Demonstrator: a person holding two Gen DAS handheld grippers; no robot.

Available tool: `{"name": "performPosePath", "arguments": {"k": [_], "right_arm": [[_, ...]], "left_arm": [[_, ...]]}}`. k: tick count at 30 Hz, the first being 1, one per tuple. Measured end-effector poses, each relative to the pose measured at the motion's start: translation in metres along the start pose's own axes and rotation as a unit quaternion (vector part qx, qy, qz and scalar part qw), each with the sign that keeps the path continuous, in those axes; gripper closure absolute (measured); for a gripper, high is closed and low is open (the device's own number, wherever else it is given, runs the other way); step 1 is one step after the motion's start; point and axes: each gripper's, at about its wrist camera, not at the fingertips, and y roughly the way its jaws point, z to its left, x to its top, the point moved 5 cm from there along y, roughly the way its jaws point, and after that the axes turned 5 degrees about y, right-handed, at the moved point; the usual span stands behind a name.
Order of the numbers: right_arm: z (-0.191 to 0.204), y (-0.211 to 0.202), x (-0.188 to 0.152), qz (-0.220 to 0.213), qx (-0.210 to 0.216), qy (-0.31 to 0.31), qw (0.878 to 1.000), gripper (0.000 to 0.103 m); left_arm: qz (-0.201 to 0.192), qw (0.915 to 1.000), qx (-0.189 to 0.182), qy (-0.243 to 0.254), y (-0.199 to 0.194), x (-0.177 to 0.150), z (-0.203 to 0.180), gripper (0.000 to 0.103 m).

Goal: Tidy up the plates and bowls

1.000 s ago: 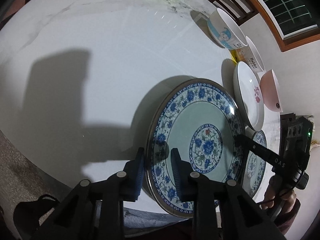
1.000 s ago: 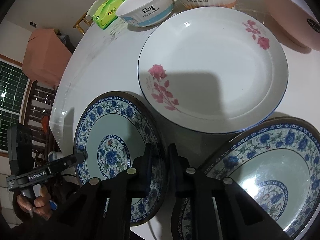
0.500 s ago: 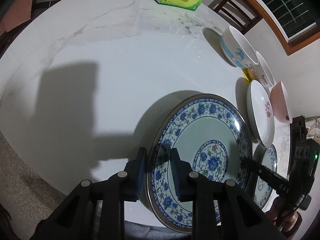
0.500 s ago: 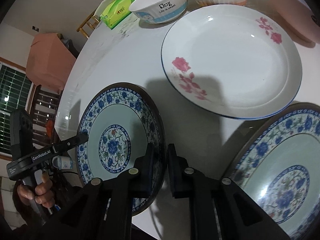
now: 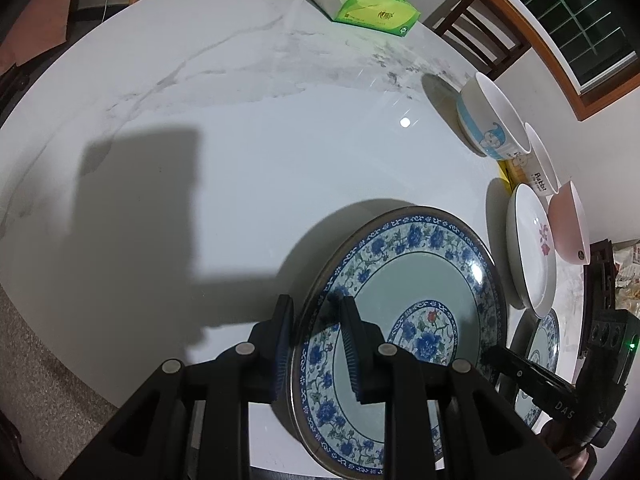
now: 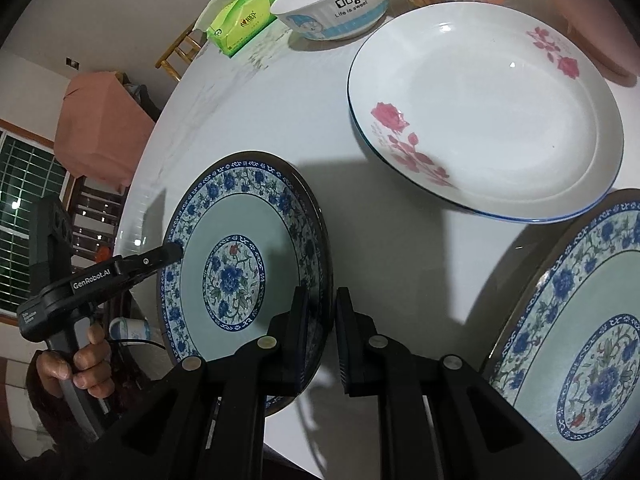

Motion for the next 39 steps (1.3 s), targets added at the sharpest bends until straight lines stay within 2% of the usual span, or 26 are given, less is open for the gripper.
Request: {"name": "performPosePath", "arguments": {"k": [9,15,18,21,26,32,36,39], "right_arm": [[0.0,0.002,-0.002,-0.004,0.004,0.002,1.0,0.087],[-0.002,-0.002,0.0,-0.009,0.006,0.007,1.0,0.077],[-0.003,-0.008,0.001,-0.015,0.011,0.011,1.0,0.077],[-0.006,-0.014,0.002,-0.022,0.017,0.016,0.999,0.075],[-0.013,-0.027,0.0,-0.038,0.028,0.027,0.999,0.071],[-0.024,-0.056,-0.004,-0.072,0.03,0.025,0.997,0.067],[-0.039,-0.074,-0.009,-0.094,0.023,0.032,0.995,0.067],[-0.052,-0.088,-0.014,-0.109,0.015,0.037,0.993,0.067]], "left_arm": [[-0.008,0.9996,-0.02,-0.018,0.0,0.001,0.005,0.078],[-0.014,0.9994,-0.021,-0.025,-0.002,0.003,0.008,0.077],[-0.024,0.9992,-0.013,-0.027,-0.005,0.004,0.01,0.076],[-0.05,0.9987,0.008,-0.006,-0.014,0.005,0.007,0.076],[-0.088,0.9957,0.011,0.025,-0.033,0.007,-0.008,0.075],[-0.147,0.9854,0.019,0.084,-0.057,0.002,-0.046,0.075],[-0.162,0.9796,0.018,0.117,-0.062,-0.006,-0.077,0.072],[-0.157,0.9775,0.014,0.14,-0.059,-0.012,-0.099,0.072]]}}
